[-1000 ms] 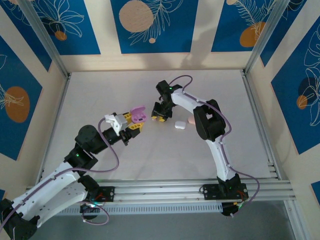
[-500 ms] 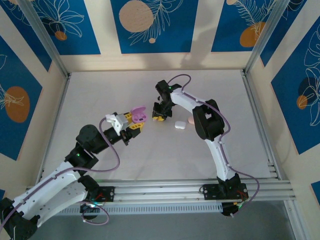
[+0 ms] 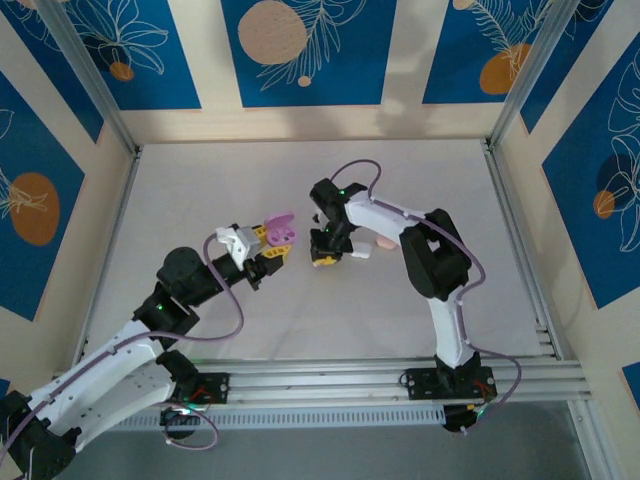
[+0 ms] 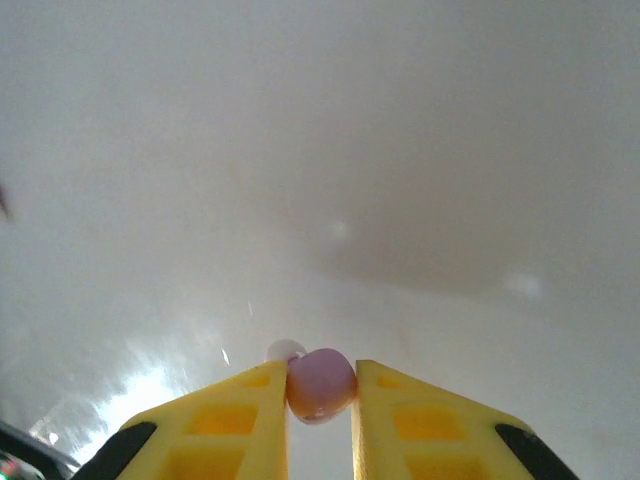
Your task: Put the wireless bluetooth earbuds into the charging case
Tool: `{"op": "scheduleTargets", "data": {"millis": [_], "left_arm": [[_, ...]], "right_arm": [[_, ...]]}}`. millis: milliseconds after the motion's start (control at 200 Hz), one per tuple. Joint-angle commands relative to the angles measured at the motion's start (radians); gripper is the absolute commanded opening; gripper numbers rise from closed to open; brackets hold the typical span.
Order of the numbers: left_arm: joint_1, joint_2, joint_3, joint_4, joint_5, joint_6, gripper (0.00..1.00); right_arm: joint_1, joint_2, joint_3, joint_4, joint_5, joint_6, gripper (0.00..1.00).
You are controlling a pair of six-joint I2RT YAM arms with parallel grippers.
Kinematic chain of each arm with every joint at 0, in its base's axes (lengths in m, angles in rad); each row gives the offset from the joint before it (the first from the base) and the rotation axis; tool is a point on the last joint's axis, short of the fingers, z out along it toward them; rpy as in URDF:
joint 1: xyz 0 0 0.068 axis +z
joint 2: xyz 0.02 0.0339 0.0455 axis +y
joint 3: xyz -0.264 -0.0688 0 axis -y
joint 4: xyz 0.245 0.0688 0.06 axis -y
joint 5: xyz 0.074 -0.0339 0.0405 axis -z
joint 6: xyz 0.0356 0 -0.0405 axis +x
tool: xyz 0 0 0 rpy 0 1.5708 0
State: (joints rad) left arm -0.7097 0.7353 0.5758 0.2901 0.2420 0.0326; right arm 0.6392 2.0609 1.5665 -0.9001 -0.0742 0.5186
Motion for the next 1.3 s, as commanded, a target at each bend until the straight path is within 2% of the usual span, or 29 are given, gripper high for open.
{"op": "scheduleTargets", "data": {"millis": [0, 195, 300, 760, 1296], "left_arm": [[-0.004, -0.005, 0.02, 0.004, 0.013, -0.016, 0.23], [-0.003, -0.01, 0.019, 0.004, 0.005, -0.011, 0.23], [-0.004, -0.007, 0.019, 0.01, 0.007, -0.011, 0.23], [-0.003, -0.013, 0.018, 0.007, 0.009, -0.013, 0.23], [-0.004, -0.001, 0.021, 0.015, 0.014, -0.011, 0.23]], "right_arm": [[0.027, -0.098, -0.093, -0.109, 0.076, -0.018, 0.21], [0.031, -0.219, -0.254, -0.209, 0.287, 0.046, 0.21], [0.031, -0.221, -0.29, -0.221, 0.359, 0.07, 0.21], [0.124, -0.066, -0.214, -0.235, 0.413, 0.097, 0.22], [0.168, -0.046, -0.126, -0.268, 0.398, 0.106, 0.35]]}}
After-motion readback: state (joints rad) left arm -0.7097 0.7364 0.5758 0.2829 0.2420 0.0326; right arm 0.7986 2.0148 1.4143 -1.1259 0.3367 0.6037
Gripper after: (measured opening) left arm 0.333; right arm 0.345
